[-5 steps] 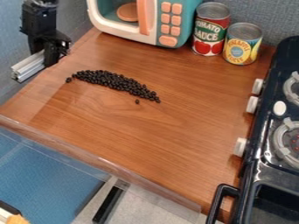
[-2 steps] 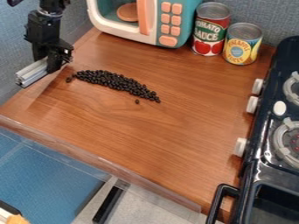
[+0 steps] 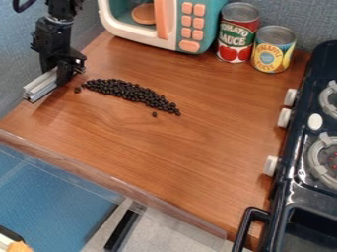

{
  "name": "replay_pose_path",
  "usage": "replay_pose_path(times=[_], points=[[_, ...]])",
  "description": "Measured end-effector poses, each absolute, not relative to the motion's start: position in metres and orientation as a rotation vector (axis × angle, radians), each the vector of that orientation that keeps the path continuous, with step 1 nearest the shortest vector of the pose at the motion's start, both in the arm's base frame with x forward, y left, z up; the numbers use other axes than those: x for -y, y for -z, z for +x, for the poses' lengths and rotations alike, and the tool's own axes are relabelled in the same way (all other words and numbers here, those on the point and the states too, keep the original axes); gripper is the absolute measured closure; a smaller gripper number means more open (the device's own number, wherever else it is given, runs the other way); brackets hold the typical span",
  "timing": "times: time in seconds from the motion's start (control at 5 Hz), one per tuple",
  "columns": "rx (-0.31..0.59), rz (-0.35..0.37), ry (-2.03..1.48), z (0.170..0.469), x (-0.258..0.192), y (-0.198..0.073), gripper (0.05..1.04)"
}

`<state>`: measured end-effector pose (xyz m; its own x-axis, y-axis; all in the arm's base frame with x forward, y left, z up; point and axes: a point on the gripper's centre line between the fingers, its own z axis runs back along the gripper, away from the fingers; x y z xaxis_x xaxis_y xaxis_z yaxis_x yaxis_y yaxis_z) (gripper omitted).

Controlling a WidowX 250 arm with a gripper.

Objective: Sweep into pile

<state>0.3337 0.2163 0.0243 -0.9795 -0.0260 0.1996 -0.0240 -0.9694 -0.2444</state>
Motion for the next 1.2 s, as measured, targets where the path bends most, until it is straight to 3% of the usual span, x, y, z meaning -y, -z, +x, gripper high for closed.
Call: replay_pose_path(times=[0.4,1.0,1.2], points=[[-0.436,-0.26,3.127,0.354,-0.188,-0.022,0.703],[-0.494,-0.176,3.198,0.355,-0.168,-0.01,0.703],[-0.472,-0.14,3.245,0.358,-0.15,-0.01,0.704]])
